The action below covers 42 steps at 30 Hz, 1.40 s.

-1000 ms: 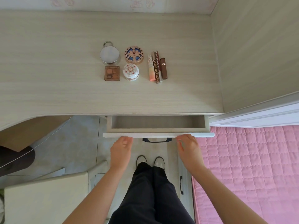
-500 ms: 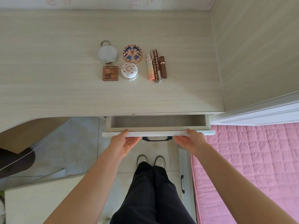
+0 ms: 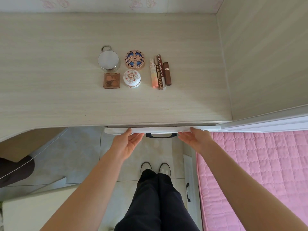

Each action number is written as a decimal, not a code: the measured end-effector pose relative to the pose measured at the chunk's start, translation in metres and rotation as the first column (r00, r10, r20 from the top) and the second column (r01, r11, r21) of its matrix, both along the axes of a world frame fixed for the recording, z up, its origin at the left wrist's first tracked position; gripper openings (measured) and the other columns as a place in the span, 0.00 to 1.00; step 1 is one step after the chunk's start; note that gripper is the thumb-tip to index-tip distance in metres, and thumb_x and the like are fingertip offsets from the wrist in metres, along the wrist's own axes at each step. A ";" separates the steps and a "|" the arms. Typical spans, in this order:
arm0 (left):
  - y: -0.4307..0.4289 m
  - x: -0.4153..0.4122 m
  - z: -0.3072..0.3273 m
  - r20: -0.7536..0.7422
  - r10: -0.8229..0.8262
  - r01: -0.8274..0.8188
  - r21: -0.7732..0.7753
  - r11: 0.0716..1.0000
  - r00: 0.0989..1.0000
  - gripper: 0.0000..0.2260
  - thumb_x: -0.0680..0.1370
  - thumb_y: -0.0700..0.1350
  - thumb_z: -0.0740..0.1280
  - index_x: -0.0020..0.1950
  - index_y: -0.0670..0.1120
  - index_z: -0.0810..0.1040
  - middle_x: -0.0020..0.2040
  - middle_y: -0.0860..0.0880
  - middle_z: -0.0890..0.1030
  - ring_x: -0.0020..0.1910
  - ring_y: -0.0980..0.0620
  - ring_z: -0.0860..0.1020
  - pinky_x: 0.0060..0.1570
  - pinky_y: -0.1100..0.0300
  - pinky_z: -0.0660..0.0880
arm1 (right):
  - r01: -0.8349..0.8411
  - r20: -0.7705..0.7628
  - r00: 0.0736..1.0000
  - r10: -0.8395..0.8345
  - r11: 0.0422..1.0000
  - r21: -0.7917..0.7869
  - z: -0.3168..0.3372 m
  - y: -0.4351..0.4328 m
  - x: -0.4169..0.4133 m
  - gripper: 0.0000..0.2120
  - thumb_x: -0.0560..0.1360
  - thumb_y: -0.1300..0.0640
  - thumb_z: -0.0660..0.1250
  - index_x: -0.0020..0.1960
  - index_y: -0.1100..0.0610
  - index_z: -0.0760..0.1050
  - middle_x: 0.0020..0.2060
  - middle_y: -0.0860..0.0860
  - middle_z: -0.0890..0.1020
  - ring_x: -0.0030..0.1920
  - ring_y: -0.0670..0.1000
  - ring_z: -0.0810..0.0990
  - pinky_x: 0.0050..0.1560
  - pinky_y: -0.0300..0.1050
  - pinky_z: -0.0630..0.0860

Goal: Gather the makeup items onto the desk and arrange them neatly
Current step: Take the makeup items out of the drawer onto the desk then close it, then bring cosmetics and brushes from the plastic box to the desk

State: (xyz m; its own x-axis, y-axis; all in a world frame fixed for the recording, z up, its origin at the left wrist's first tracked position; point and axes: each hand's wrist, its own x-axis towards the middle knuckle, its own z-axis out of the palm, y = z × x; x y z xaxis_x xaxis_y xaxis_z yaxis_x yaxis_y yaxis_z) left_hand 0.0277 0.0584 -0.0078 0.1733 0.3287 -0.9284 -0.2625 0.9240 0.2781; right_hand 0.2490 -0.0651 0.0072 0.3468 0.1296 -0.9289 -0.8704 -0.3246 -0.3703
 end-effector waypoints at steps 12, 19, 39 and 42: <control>0.007 0.011 0.003 -0.020 0.079 -0.079 0.004 0.997 0.997 0.08 0.82 0.36 0.58 0.60 0.34 0.69 0.56 0.30 0.76 0.53 0.33 0.79 0.46 0.44 0.80 | 0.006 -0.001 1.000 -0.006 0.999 -0.054 -0.007 0.011 0.007 0.12 0.80 0.71 0.48 0.56 0.68 0.68 0.53 0.69 0.76 0.45 0.66 0.81 0.46 0.65 0.77; 0.011 0.017 0.001 -0.070 -0.010 0.020 0.136 0.990 0.998 0.08 0.82 0.35 0.55 0.53 0.35 0.73 0.56 0.32 0.77 0.49 0.38 0.81 0.49 0.50 0.80 | -0.007 0.039 0.999 0.008 1.000 -0.024 -0.012 0.016 0.013 0.14 0.81 0.67 0.46 0.53 0.64 0.71 0.53 0.64 0.81 0.40 0.59 0.84 0.38 0.58 0.79; -0.021 0.005 0.016 -0.438 -0.400 0.547 0.288 0.786 0.805 0.18 0.78 0.39 0.64 0.68 0.46 0.69 0.57 0.40 0.79 0.43 0.47 0.81 0.41 0.58 0.78 | -0.540 0.244 0.780 0.576 0.817 -0.201 0.012 -0.003 -0.001 0.10 0.74 0.62 0.60 0.53 0.53 0.72 0.37 0.52 0.73 0.36 0.55 0.75 0.40 0.44 0.74; -0.032 0.005 0.028 -0.534 -0.451 0.667 0.331 0.667 0.715 0.15 0.79 0.41 0.63 0.66 0.47 0.70 0.55 0.43 0.80 0.43 0.49 0.81 0.46 0.55 0.78 | -0.668 0.344 0.583 0.736 0.675 -0.313 0.027 -0.009 -0.007 0.16 0.75 0.61 0.59 0.62 0.52 0.70 0.45 0.54 0.79 0.43 0.55 0.77 0.43 0.43 0.70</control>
State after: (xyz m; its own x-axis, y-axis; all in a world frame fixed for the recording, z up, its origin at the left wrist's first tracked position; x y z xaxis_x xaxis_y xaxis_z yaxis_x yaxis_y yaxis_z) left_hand 0.0326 0.0261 0.0204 0.1513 0.6918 -0.7061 0.4864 0.5698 0.6624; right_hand 0.2418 -0.0738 0.0339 0.5452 0.3869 -0.7437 -0.1189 -0.8425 -0.5255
